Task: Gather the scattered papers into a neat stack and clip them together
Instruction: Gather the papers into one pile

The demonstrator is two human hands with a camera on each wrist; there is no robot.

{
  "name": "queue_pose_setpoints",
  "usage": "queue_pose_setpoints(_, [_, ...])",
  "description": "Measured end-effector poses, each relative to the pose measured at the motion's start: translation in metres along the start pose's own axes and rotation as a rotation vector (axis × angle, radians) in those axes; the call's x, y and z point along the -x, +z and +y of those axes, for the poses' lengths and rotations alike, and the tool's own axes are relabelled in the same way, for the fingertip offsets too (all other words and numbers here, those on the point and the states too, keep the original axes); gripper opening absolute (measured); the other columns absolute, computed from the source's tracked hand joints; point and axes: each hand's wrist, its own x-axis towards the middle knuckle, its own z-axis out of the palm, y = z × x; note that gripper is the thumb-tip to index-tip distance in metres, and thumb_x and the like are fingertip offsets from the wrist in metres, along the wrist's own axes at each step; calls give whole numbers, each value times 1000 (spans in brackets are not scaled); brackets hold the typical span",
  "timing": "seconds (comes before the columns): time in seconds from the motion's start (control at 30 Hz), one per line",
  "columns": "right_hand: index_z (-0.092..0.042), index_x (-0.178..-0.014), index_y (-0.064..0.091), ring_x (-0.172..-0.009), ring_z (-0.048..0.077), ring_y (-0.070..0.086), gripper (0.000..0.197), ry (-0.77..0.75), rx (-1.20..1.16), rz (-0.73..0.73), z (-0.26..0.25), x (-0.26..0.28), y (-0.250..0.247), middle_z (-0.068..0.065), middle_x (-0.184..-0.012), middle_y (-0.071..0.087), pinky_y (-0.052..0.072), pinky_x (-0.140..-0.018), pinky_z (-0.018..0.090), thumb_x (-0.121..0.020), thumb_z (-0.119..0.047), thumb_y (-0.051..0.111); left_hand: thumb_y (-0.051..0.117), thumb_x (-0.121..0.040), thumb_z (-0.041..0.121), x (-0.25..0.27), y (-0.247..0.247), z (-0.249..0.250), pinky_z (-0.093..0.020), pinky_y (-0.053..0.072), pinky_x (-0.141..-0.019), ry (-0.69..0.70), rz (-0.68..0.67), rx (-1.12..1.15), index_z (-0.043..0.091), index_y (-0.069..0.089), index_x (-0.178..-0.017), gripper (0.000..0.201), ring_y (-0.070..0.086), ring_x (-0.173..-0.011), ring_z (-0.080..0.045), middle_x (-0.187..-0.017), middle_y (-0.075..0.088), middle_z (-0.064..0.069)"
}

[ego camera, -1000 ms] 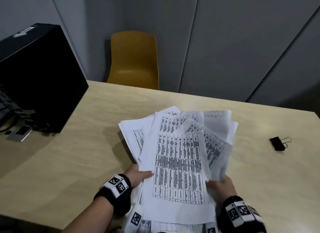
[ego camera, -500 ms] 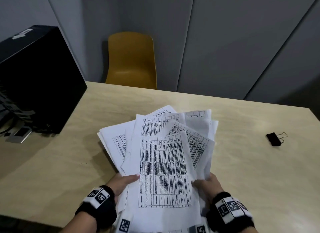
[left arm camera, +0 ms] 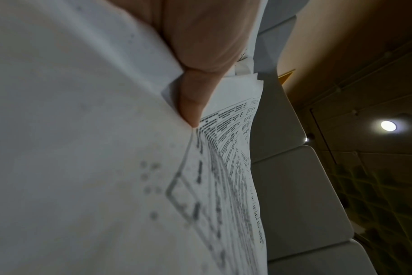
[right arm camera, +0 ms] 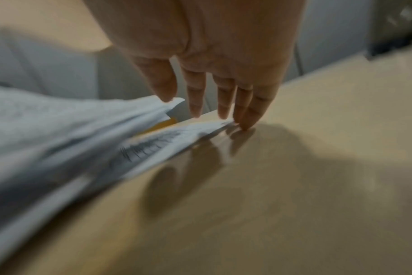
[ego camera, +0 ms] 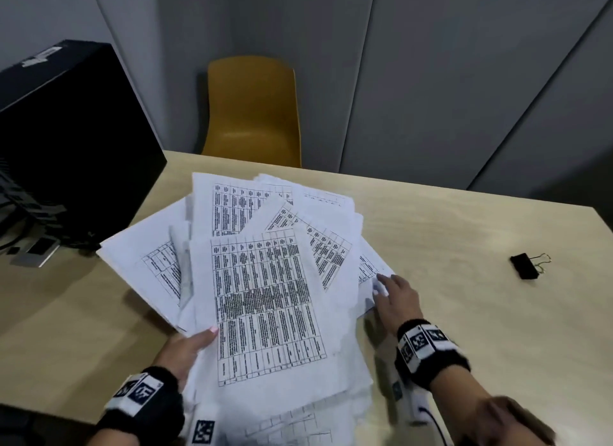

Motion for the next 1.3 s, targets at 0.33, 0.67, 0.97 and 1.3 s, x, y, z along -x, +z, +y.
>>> queue_pose_setpoints(0.33, [-38,-107,56,-112,25,46,28,-18,497,-4,-8,60,1,0,-119,51,38,-93,37,-82,-45,47,55,-87,1,-5,-1,1,-34,24,-106,-70,26,33,1,50,-128,41,46,-113,-17,-126,55,-8])
queue_pose_setpoints(0.67, [-7,-127,38,-115,35,51,52,254,-137,46,-7,36,-11,21,-127,49,39,-94,36,-85,-32,58,52,-85,-9,-13,23,-7,-34,33,-102,-55,-41,30,6,59,-113,32,54,-108,-25,-94,64,0])
queue_pose_setpoints(0.97, [-7,-98,64,-89,34,62,22,388,-377,105,23,42,-8,21,-97,68,47,-78,33,-81,-5,51,51,-87,-8,-8,16,-8,-29,37,-87,-83,15,48,1,57,-108,24,62,-70,-18,-59,71,5])
queue_pose_setpoints(1.3, [-4,-106,52,-88,25,55,35,462,-805,-176,14,40,-6,10,-103,57,41,-67,26,-83,-27,65,54,-86,-8,-15,18,-12,-31,35,-89,-125,-39,-11,-2,58,-110,25,59,-81,-19,-89,64,-5])
